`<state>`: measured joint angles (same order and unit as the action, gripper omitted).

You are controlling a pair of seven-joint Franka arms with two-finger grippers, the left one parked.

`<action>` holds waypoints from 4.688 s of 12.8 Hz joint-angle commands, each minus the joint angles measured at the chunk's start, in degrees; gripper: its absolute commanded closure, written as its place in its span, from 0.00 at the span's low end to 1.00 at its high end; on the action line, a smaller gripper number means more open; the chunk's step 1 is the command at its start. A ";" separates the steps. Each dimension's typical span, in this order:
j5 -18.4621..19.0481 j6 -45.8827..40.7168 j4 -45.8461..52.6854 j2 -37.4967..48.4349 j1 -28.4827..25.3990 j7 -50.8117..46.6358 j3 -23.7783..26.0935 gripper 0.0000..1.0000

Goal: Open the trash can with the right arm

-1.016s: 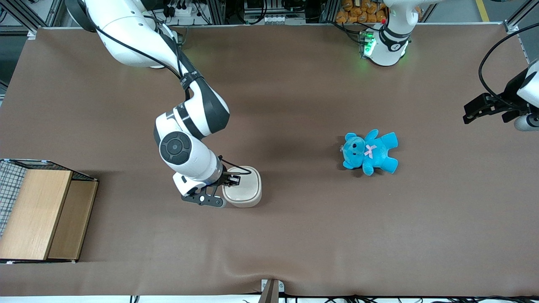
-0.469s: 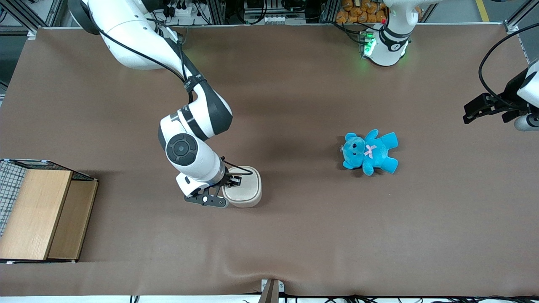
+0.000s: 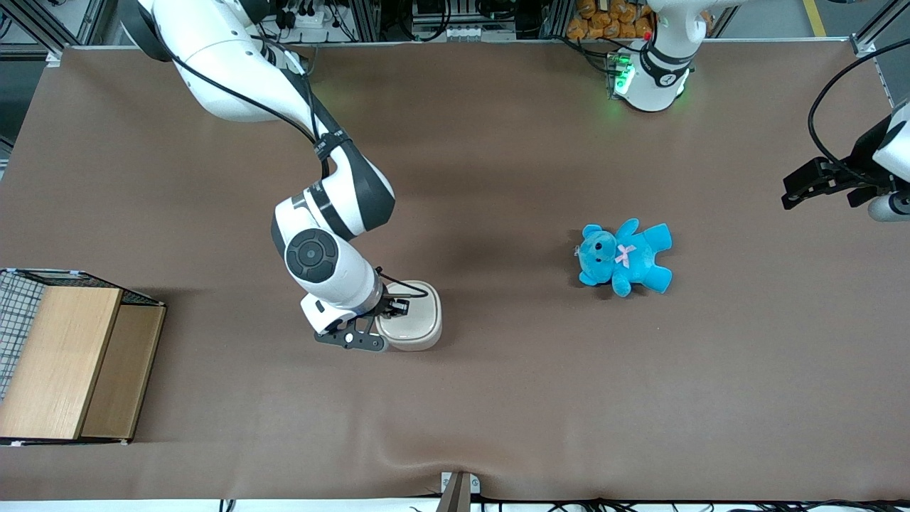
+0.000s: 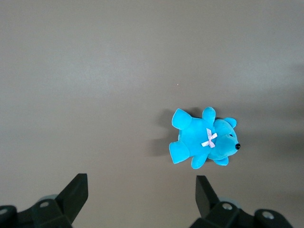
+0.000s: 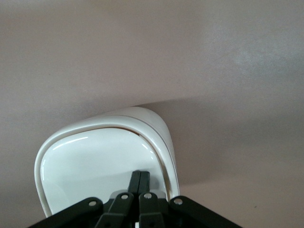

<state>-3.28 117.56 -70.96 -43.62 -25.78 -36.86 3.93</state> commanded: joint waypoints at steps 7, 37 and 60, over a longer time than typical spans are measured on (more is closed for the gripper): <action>1.61 1.12 -1.12 -0.59 -0.77 -0.41 -0.59 1.00; 3.35 -35.02 12.42 12.06 13.12 1.70 0.73 0.00; 3.02 -42.07 -7.09 38.00 24.37 41.69 -10.87 0.00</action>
<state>-0.61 73.42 -74.16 -8.71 -1.42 3.94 -7.34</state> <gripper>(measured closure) 0.000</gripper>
